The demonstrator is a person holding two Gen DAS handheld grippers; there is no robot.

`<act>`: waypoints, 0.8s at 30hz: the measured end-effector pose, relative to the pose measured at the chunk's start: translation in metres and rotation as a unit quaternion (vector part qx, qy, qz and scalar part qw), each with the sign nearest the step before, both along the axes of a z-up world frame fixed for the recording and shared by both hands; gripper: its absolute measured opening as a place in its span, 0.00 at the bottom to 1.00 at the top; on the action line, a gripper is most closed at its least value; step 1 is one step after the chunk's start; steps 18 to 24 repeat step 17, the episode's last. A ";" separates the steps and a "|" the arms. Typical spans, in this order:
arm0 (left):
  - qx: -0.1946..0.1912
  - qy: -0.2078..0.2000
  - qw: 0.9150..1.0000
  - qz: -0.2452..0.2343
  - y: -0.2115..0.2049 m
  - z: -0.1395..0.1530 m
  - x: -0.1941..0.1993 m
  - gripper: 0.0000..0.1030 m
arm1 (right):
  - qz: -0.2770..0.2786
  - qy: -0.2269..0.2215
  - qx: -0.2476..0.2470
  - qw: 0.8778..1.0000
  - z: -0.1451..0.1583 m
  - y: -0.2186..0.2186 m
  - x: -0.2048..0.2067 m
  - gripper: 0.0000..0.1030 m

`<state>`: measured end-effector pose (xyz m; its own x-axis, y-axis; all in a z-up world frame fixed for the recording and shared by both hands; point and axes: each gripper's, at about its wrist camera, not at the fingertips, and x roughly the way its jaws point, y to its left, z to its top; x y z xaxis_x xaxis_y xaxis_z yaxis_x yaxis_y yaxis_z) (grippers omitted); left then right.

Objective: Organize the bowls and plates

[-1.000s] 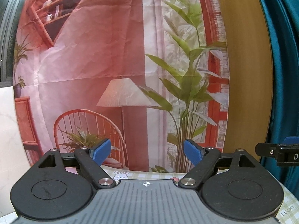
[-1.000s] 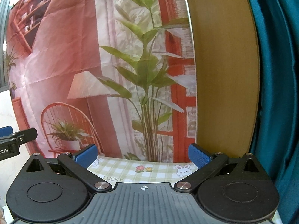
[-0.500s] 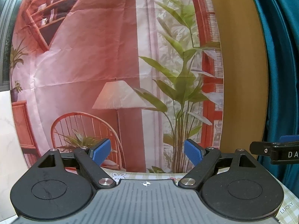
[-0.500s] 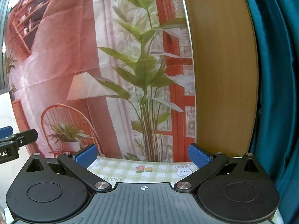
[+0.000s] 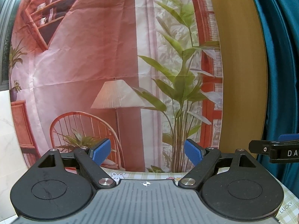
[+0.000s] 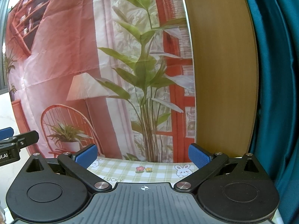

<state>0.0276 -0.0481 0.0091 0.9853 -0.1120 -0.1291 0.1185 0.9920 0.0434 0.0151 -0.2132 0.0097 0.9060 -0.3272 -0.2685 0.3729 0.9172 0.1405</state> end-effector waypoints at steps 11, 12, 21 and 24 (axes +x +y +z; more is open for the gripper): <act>0.000 0.002 1.000 0.001 0.001 -0.001 0.001 0.85 | 0.001 0.005 0.002 1.000 -0.003 0.002 0.003 1.00; 0.000 0.002 1.000 0.001 0.001 -0.001 0.001 0.85 | 0.001 0.005 0.002 1.000 -0.003 0.002 0.003 1.00; 0.000 0.003 1.000 0.002 0.001 -0.001 0.002 0.85 | 0.001 0.005 0.002 1.000 -0.002 0.002 0.003 1.00; 0.000 0.003 1.000 0.002 0.001 -0.001 0.002 0.85 | 0.001 0.005 0.002 1.000 -0.002 0.002 0.003 1.00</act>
